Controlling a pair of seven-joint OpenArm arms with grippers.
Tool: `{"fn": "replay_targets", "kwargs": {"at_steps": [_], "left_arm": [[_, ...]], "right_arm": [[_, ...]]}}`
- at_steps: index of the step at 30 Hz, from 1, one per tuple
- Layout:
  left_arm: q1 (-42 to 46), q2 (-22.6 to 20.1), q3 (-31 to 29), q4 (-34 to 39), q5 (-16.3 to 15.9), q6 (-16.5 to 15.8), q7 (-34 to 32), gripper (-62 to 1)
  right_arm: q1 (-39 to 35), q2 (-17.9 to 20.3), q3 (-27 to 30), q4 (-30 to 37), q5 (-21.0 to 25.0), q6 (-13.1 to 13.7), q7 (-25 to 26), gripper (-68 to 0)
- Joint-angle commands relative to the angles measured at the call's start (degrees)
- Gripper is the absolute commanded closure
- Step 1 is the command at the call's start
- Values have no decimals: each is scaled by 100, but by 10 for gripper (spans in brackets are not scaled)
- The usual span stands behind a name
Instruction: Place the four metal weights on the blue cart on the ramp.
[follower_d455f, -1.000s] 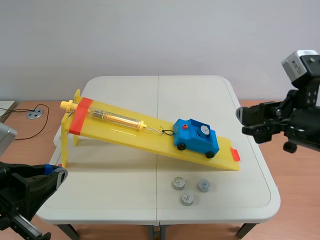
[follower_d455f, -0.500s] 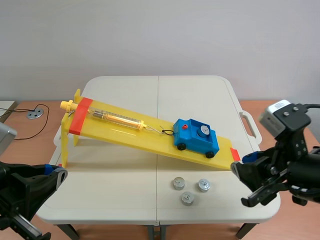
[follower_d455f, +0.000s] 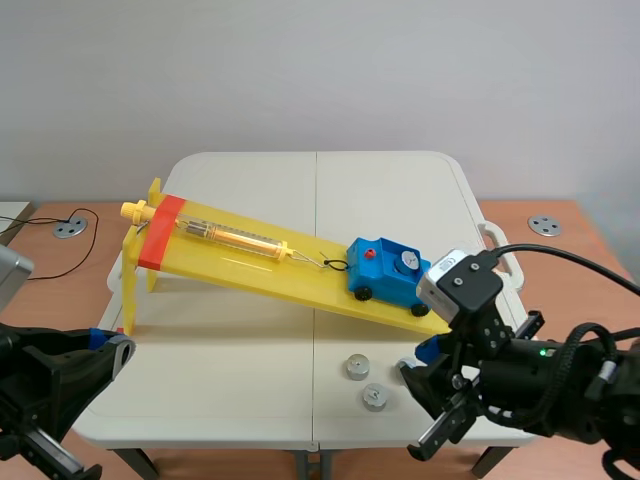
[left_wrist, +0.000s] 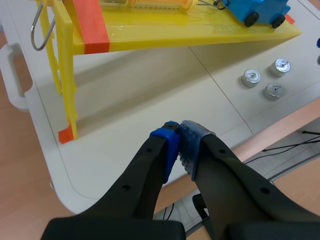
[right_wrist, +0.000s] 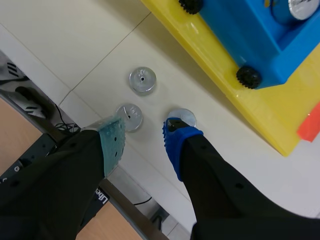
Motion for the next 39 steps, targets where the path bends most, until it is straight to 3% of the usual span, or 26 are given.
{"fn": "replay_targets", "kwargs": {"at_steps": [1,8,19,32,39], "left_arm": [[-50,31,-85,402,-319,-149,-557,-27],[-48,31,-85,402,-319,-149,-555,-27],[-48,31,-85,402,-319,-149,-555,-27],[-48,31,-85,402,-319,-146,-555,-27],[-48,31,-85,402,-319,-146,-557,-27]], "right_arm": [[520,-74,44,125,151,-105,785,-205],[839,-289,-367,-407,-221,-372,925,-204],[992,-291,-778,-785,-354,-831,1097,-204],[1121,-557,-953,-1237,-503,-868,1174,-199],[1119,-555,-953,-1390,-542,-1016,1158,-123]]}}
